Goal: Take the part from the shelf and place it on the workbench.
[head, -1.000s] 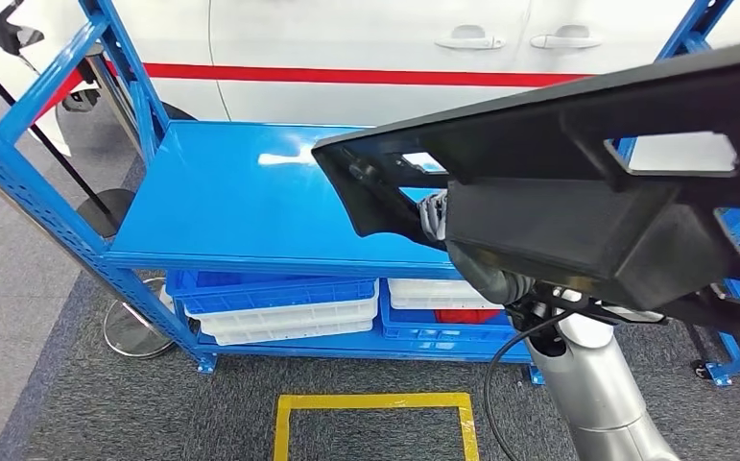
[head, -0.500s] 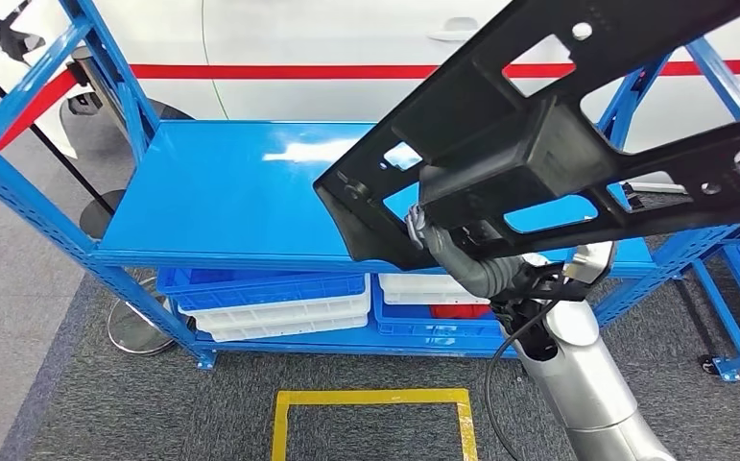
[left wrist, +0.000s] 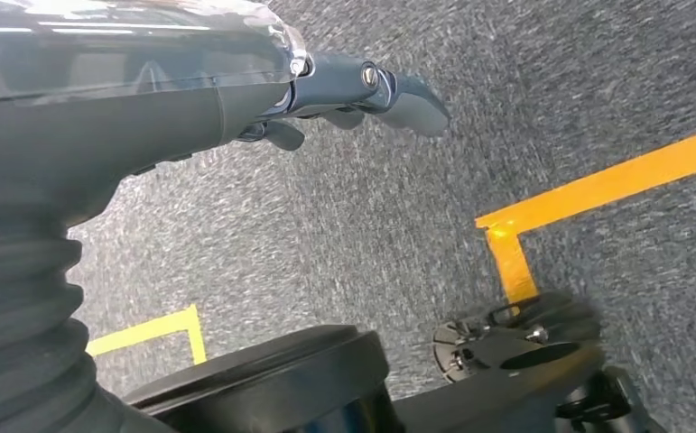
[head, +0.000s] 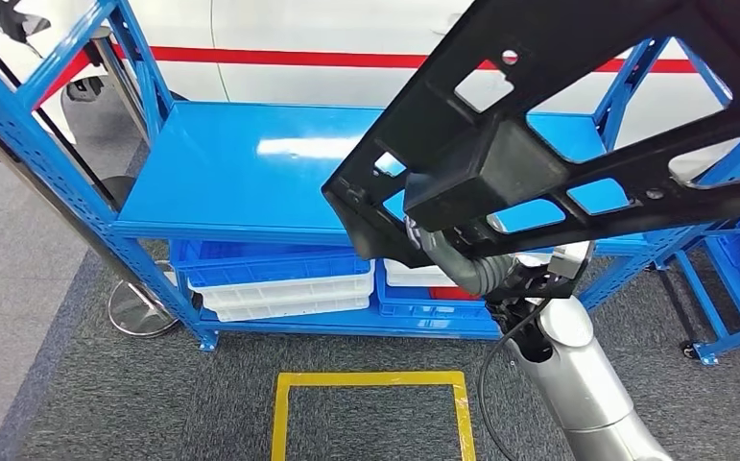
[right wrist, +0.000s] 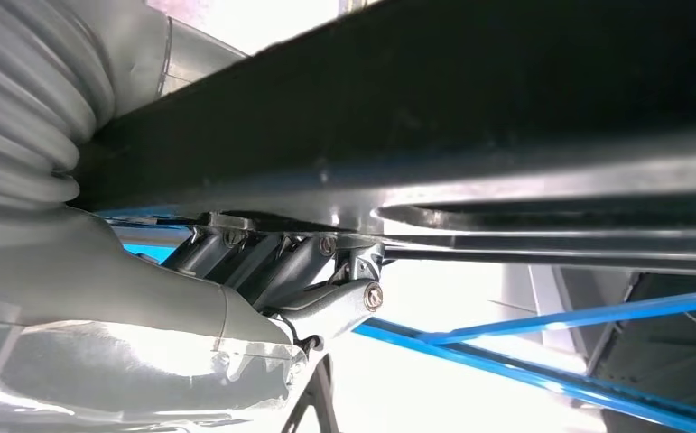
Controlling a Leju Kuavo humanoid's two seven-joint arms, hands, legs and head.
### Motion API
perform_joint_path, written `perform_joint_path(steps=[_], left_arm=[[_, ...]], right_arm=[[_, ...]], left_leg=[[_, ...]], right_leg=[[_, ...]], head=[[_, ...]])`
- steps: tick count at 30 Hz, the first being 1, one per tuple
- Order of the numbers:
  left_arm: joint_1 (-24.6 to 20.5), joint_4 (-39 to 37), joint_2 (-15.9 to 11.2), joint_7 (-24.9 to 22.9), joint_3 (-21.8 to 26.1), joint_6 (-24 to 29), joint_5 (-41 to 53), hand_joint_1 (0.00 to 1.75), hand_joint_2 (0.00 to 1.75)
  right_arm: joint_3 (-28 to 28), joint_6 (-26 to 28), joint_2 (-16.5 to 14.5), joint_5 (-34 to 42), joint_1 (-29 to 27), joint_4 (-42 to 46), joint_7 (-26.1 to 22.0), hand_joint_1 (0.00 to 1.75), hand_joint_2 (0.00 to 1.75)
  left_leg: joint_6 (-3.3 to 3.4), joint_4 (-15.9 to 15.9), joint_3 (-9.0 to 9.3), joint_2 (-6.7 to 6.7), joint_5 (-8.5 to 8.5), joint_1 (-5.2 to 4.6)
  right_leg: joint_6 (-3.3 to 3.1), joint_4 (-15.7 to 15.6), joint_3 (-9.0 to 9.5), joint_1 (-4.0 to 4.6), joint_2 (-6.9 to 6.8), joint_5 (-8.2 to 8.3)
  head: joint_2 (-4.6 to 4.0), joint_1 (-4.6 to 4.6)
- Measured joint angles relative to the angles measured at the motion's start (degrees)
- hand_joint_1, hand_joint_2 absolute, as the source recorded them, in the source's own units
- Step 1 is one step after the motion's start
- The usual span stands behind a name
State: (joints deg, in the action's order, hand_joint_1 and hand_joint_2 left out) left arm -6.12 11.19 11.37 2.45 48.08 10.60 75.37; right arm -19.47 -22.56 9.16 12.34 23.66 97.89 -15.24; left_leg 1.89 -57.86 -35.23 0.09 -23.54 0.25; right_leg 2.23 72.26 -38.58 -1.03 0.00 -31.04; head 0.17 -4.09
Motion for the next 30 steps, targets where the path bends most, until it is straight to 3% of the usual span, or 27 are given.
perform_joint_path(steps=[2, 4, 7, 9, 11, 12, 13, 14, 15, 16, 18, 19, 20, 22, 23, 24, 27, 28, 29, 30], left_arm=[[-0.17, 0.0, 0.07, 0.03, 0.01, 0.0, 0.0, 0.0, 1.75], [-0.26, 0.0, 0.09, 0.05, 0.01, 0.01, 0.01, 0.0, 1.75], [-0.19, 0.0, 0.08, 0.04, 0.02, 0.03, -0.02, 0.0, 1.75], [-0.18, 0.0, 0.05, 0.05, 0.08, 0.08, -0.07, 0.0, 1.75], [-0.38, 0.0, 0.03, 0.07, 0.17, 0.14, -0.11, 0.0, 1.75], [-0.46, 0.0, 0.03, 0.08, 0.21, 0.15, -0.12, 0.0, 1.75], [-0.53, 0.0, 0.02, 0.08, 0.24, 0.11, -0.13, 0.0, 1.75], [-0.55, 0.0, 0.02, 0.07, 0.27, 0.05, -0.15, 0.0, 1.75], [-0.55, 0.0, 0.02, 0.04, 0.3, -0.03, -0.2, 0.0, 1.75], [-0.51, 0.0, 0.02, -0.03, 0.32, -0.14, -0.25, 0.0, 1.75], [-0.46, 0.0, 0.0, -0.2, 0.36, -0.28, -0.31, 0.0, 1.75], [-0.42, 0.0, 0.03, -0.27, 0.38, -0.32, -0.31, 0.0, 1.75], [-0.4, 0.0, 0.05, -0.34, 0.39, -0.33, -0.3, 0.0, 1.75], [-0.24, -0.01, 0.14, -0.55, 0.42, -0.32, -0.26, 0.0, 1.75], [-0.18, -0.01, 0.16, -0.69, 0.45, -0.31, -0.2, 0.0, 1.75], [-0.11, -0.02, 0.19, -0.79, 0.48, -0.3, -0.14, 0.0, 1.75], [-0.04, -0.02, 0.26, -0.92, 0.51, -0.33, 0.0, 0.0, 1.75], [0.02, -0.02, 0.27, -0.95, 0.52, -0.34, 0.02, 0.0, 1.75], [0.04, -0.02, 0.28, -0.98, 0.53, -0.36, 0.03, 0.0, 1.75], [0.03, -0.02, 0.28, -1.02, 0.54, -0.36, 0.03, 0.0, 1.75]], right_arm=[[-0.01, 0.0, 0.0, -0.01, 0.09, 0.0, 0.01, 1.75, 1.75], [-0.03, -0.01, 0.0, -0.02, 0.13, 0.01, 0.01, 1.75, 1.75], [-0.05, 0.09, 0.04, -0.14, 0.14, -0.05, 0.01, 1.75, 1.75], [-0.08, 0.73, 0.05, -0.97, 0.13, -0.1, -0.14, 1.75, 1.75], [-0.08, 1.77, 0.04, -2.4, 0.02, -0.1, -0.3, 1.75, 1.75], [-0.07, 2.16, 0.05, -3.04, -0.13, -0.1, -0.32, 1.75, 1.75], [-0.03, 2.43, 0.08, -3.5, -0.32, -0.08, -0.31, 1.75, 1.75], [0.02, 2.59, 0.16, -3.81, -0.6, 0.01, -0.31, 1.75, 1.75], [0.08, 2.72, 0.32, -4.04, -0.94, 0.18, -0.32, 1.75, 1.75], [0.15, 2.81, 0.54, -4.19, -1.3, 0.42, -0.37, 1.75, 1.75], [0.4, 2.91, 1.06, -4.37, -1.91, 0.98, -0.51, 1.75, 1.75], [0.52, 2.93, 1.26, -4.41, -2.07, 1.18, -0.59, 1.75, 1.75], [0.64, 2.92, 1.39, -4.43, -2.14, 1.31, -0.65, 1.75, 1.75], [0.84, 2.89, 1.6, -4.41, -2.26, 1.53, -0.78, 1.75, 1.75], [0.98, 2.87, 1.74, -4.37, -2.32, 1.65, -0.87, 1.75, 1.75], [1.12, 2.86, 1.9, -4.32, -2.38, 1.75, -0.97, 1.75, 1.75], [1.38, 2.76, 2.26, -4.2, -2.66, 1.83, -1.22, 1.75, 1.75], [1.41, 2.66, 2.35, -4.16, -2.87, 1.83, -1.31, 1.75, 1.75], [1.43, 2.55, 2.44, -4.14, -3.04, 1.83, -1.39, 1.75, 1.75], [1.45, 2.42, 2.53, -4.12, -3.16, 1.84, -1.46, 1.75, 1.75]], left_leg=[[-0.44, -0.69, -1.19, -0.09, 0.59, -0.06], [-1.09, -0.99, -1.73, -0.19, 1.23, -0.21], [-2.08, -0.99, -2.22, -0.32, 1.94, -0.22], [-2.6, -3.45, -3.3, -0.39, -1.25, -0.11], [-2.91, -9.99, -4.92, -0.35, -7.11, 0.03], [-3.02, -13.63, -5.44, -0.33, -9.15, 0.05], [-3.05, -16.28, -5.43, -0.33, -9.94, 0.05], [-2.96, -17.12, -4.58, -0.33, -9.43, 0.05], [-2.74, -15.92, -2.76, -0.33, -8.05, 0.01], [-2.37, -12.77, -0.02, -0.34, -6.56, -0.07], [-1.54, -4.22, 5.91, -0.36, -6.16, -0.37], [-1.25, -1.12, 7.76, -0.38, -6.54, -0.58], [-1.07, 0.64, 8.57, -0.39, -7.03, -0.76], [-0.64, 1.53, 8.28, -0.3, -5.97, -0.8], [-0.31, 1.92, 7.94, -0.15, -5.22, -0.7], [0.02, 2.27, 7.37, 0.01, -4.27, -0.58], [0.39, 2.41, 4.67, 0.25, -1.81, -0.5], [0.29, 2.26, 3.59, 0.28, -1.1, -0.48], [0.17, 2.02, 2.5, 0.32, -0.44, -0.42], [0.0, 1.67, 1.38, 0.36, 0.16, -0.33]], right_leg=[[-0.2, -8.17, 5.8, -0.03, 0.03, 1.58], [-0.86, -13.15, 8.84, 0.23, 0.17, 1.42], [-2.21, -13.77, 8.21, 0.34, 0.11, 2.37], [-3.2, -13.98, 7.03, 0.14, -0.16, 3.64], [-3.67, -13.91, 5.43, 0.25, -0.27, 4.92], [-3.72, -13.82, 4.53, 0.35, -0.28, 5.58], [-3.74, -13.73, 3.61, 0.46, -0.29, 6.23], [-3.72, -13.63, 2.71, 0.57, -0.3, 6.84], [-3.68, -13.56, 1.89, 0.69, -0.29, 7.44], [-3.63, -13.51, 1.2, 0.81, -0.27, 8.02], [-3.29, -13.48, 0.28, 0.94, -0.25, 9.12], [-2.99, -13.58, 0.11, 0.87, -0.27, 9.68], [-2.63, -13.72, 0.02, 0.73, -0.3, 10.25], [-1.88, -14.13, -0.1, 0.52, -0.21, 11.21], [-1.55, -13.82, -0.41, 0.53, -0.08, 10.56], [-1.27, -12.57, -0.93, 0.54, 0.04, 8.66], [-0.6, -2.8, -3.29, 0.34, 0.15, 0.01], [-0.39, 0.53, -3.61, 0.23, 0.14, -0.85], [-0.2, 2.52, -3.31, 0.1, 0.12, -0.29], [-0.03, 2.6, -2.06, -0.05, 0.1, 1.3]], head=[[0.0, -0.01], [0.0, -0.04], [0.0, -0.08], [0.0, -0.08], [0.0, -0.09], [0.0, -0.09], [0.0, -0.09], [0.0, -0.09], [0.0, -0.09], [0.0, -0.09], [0.0, -0.09], [0.0, -0.08], [0.0, -0.1], [0.0, -0.11], [0.0, -0.11], [0.0, -0.1], [0.0, -0.09], [0.0, -0.09], [0.0, -0.09], [0.0, -0.09]])
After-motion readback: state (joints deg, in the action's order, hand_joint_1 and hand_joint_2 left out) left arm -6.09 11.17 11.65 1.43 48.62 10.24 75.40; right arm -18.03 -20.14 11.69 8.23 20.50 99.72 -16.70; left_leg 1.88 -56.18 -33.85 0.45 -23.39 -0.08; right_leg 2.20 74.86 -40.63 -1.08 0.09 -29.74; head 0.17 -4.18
